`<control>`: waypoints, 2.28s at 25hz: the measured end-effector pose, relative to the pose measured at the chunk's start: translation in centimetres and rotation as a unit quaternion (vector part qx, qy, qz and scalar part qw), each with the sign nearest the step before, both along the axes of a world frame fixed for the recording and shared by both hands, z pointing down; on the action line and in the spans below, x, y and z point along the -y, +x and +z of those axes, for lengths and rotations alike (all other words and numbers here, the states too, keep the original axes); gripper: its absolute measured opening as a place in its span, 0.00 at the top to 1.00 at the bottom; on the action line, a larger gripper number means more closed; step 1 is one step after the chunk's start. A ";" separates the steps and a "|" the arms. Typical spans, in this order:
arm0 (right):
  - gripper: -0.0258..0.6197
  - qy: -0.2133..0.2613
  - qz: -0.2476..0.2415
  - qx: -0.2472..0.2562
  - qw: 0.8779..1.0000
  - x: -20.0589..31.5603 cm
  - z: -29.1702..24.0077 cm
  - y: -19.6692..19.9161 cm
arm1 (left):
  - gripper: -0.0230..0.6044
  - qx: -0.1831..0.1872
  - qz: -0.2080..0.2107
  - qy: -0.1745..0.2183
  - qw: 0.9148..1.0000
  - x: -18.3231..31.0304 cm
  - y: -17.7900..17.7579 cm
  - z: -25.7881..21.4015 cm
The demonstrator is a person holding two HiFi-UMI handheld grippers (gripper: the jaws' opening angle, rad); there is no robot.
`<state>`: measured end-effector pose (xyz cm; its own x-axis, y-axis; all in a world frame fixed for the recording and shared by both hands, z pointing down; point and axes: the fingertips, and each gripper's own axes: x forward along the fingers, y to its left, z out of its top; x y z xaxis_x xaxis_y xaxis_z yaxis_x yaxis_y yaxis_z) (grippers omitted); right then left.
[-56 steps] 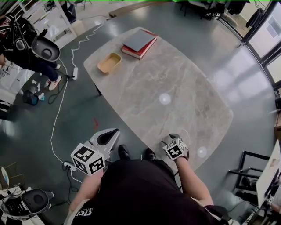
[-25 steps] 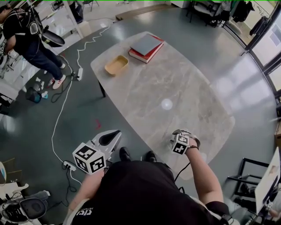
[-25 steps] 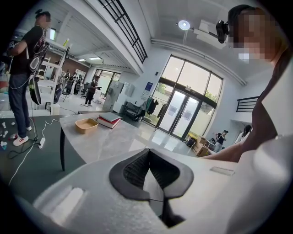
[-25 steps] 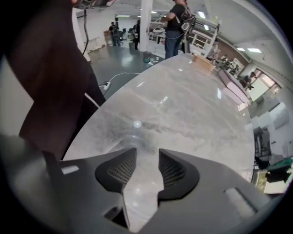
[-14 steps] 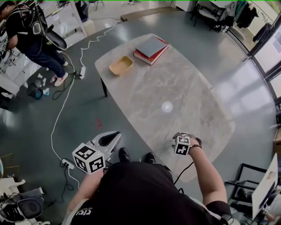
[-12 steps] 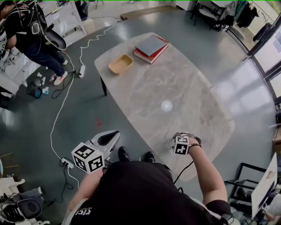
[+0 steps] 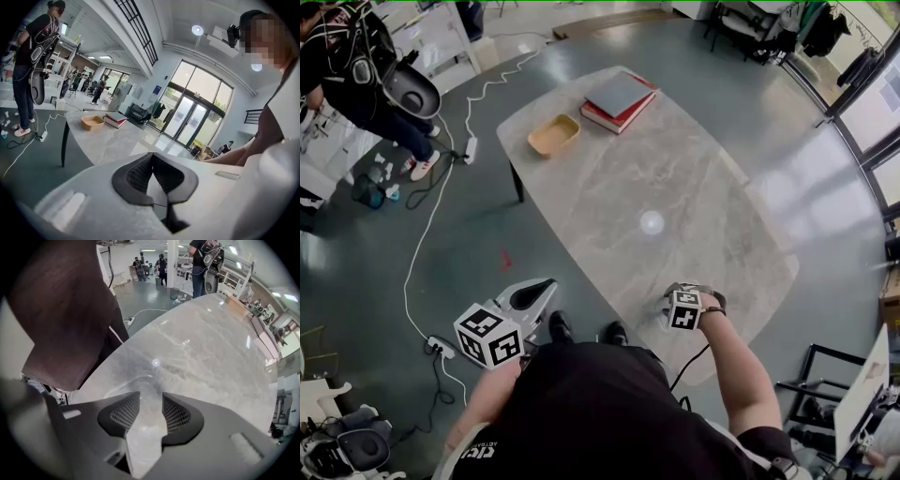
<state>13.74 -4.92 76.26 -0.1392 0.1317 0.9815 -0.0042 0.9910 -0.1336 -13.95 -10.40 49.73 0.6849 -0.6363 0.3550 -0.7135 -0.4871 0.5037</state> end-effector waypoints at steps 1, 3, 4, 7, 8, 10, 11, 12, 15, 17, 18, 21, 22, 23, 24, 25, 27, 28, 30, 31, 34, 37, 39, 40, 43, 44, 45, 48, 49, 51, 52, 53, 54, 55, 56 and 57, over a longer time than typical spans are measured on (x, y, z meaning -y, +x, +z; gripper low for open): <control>0.77 0.000 0.016 0.005 1.000 0.1 -0.1 0.0 | 0.96 -0.001 0.001 0.000 1.000 0.1 0.1 0.0; 0.77 -0.001 0.055 0.014 0.998 0.2 -0.3 0.0 | 0.96 -0.002 0.000 0.000 1.000 0.2 0.2 0.0; 0.77 -0.004 0.077 0.019 0.997 0.3 -0.4 0.0 | 0.96 -0.004 0.000 0.000 1.000 0.2 0.3 0.0; 0.79 -0.017 0.155 0.032 0.987 0.6 -0.9 0.2 | 0.96 -0.006 0.003 0.000 1.000 0.3 0.4 0.1; 0.79 -0.019 0.179 0.037 0.983 0.8 -1.0 0.3 | 0.96 -0.006 0.004 0.000 1.000 0.3 0.4 0.1; 0.87 -0.016 0.229 0.042 0.972 1.4 -1.1 1.2 | 0.96 -0.006 0.005 0.000 1.000 0.4 0.5 0.2; 0.87 -0.014 0.258 0.037 0.965 1.7 -1.1 2.0 | 0.96 -0.007 0.005 -0.001 1.000 0.4 0.6 0.2; 0.89 -0.011 0.285 0.032 0.958 2.0 -1.3 2.9 | 0.96 -0.007 0.005 -0.001 1.000 0.5 0.6 0.2; 0.92 0.015 0.336 0.043 0.941 3.5 -2.2 4.3 | 0.96 -0.007 0.006 -0.001 1.000 0.6 0.6 0.0; 0.92 0.036 0.344 0.060 0.936 4.3 -2.8 4.7 | 0.96 -0.006 0.005 -0.002 1.000 0.5 0.6 0.1; 0.92 0.049 0.343 0.064 0.936 4.6 -3.1 5.0 | 0.96 -0.006 0.005 -0.003 1.000 0.4 0.5 0.2; 0.84 0.074 0.327 0.059 0.940 5.2 -3.1 6.0 | 0.96 -0.004 0.004 -0.007 1.000 0.0 0.6 0.5; 0.76 0.073 0.319 0.056 0.943 5.2 -2.6 6.3 | 0.96 -0.004 0.004 -0.007 1.000 -0.2 0.7 0.5; 0.71 0.069 0.312 0.054 0.946 5.1 -2.1 6.5 | 0.96 -0.003 0.005 -0.008 1.000 -0.3 0.7 0.5; 0.70 0.064 0.309 0.053 0.948 5.1 -1.7 6.6 | 0.96 -0.003 0.005 -0.009 1.000 -0.4 0.8 0.6; 0.70 0.058 0.310 0.053 0.947 5.1 -1.5 6.6 | 0.96 -0.002 0.005 -0.009 1.000 -0.5 0.8 0.6; 0.74 0.042 0.323 0.054 0.944 5.0 -1.4 6.6 | 0.96 -0.002 0.004 -0.011 1.000 -0.6 0.6 0.7; 0.78 0.034 0.329 0.055 0.942 5.0 -1.3 6.6 | 0.96 -0.002 0.003 -0.012 1.000 -0.6 0.4 0.7; 0.80 0.013 0.339 0.063 0.939 5.0 -1.3 6.5 | 0.96 -0.002 0.001 -0.015 1.000 -0.6 0.3 0.9; 0.81 0.005 0.343 0.069 0.937 5.0 -1.3 6.4 | 0.96 -0.003 0.001 -0.015 1.000 -0.7 0.4 1.0; 0.87 0.003 0.363 0.087 0.928 5.1 -1.8 6.7 | 0.96 -0.006 0.001 -0.015 1.000 -0.8 0.9 0.9; 0.91 0.007 0.377 0.101 0.921 4.9 -1.9 6.8 | 0.96 -0.006 -0.001 -0.013 1.000 -0.8 0.7 0.7; 0.92 0.000 0.384 0.109 0.917 4.7 -2.0 6.7 | 0.96 -0.006 -0.003 -0.014 1.000 -0.8 0.4 0.7; 0.93 -0.002 0.388 0.113 0.915 4.7 -2.1 6.6 | 0.96 -0.006 -0.003 -0.015 1.000 -0.8 0.4 0.7; 0.94 -0.006 0.396 0.119 0.911 4.5 -2.1 7.0 | 0.96 -0.007 0.000 -0.017 1.000 -1.0 0.6 0.9; 0.94 -0.006 0.402 0.122 0.908 4.4 -2.2 7.2 | 0.96 -0.007 0.000 -0.017 1.000 -1.1 0.7 0.9; 0.94 -0.006 0.409 0.127 0.904 4.5 -2.4 7.2 | 0.96 -0.007 0.001 -0.017 1.000 -1.1 0.7 0.9; 0.94 -0.006 0.431 0.153 0.889 4.9 -3.8 7.2 | 0.96 -0.008 0.002 -0.018 1.000 -1.2 0.6 1.0; 0.94 -0.004 0.441 0.165 0.882 5.2 -4.4 7.3 | 0.96 -0.008 0.003 -0.019 1.000 -1.1 0.6 1.0; 0.94 0.007 0.465 0.197 0.863 6.2 -6.0 7.4 | 0.96 -0.009 0.007 -0.020 1.000 -0.9 0.6 1.3; 0.94 0.015 0.479 0.216 0.851 6.8 -7.0 7.4 | 0.96 -0.009 0.010 -0.020 1.000 -0.8 0.5 1.4; 0.94 0.025 0.492 0.236 0.837 7.4 -8.0 7.4 | 0.96 -0.011 0.013 -0.020 1.000 -0.5 0.5 1.4; 0.94 0.037 0.505 0.256 0.823 8.0 -9.1 7.3 | 0.96 -0.012 0.017 -0.019 1.000 -0.3 0.6 1.4; 0.94 0.048 0.517 0.275 0.809 8.5 -10.2 7.3 | 0.96 -0.013 0.021 -0.018 1.000 0.0 0.6 1.4; 0.94 0.059 0.527 0.293 0.795 9.0 -11.3 7.2 | 0.96 -0.014 0.025 -0.016 0.999 0.2 0.6 1.3; 0.94 0.069 0.537 0.312 0.781 9.3 -12.4 7.1 | 0.96 -0.015 0.030 -0.014 0.999 0.4 0.7 1.1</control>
<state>20.83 -14.25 63.84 -0.5534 -0.4901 0.6735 -0.8192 0.4666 -0.3335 -13.27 -10.84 50.87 0.7322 -0.5842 0.3502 -0.6678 -0.5144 0.5380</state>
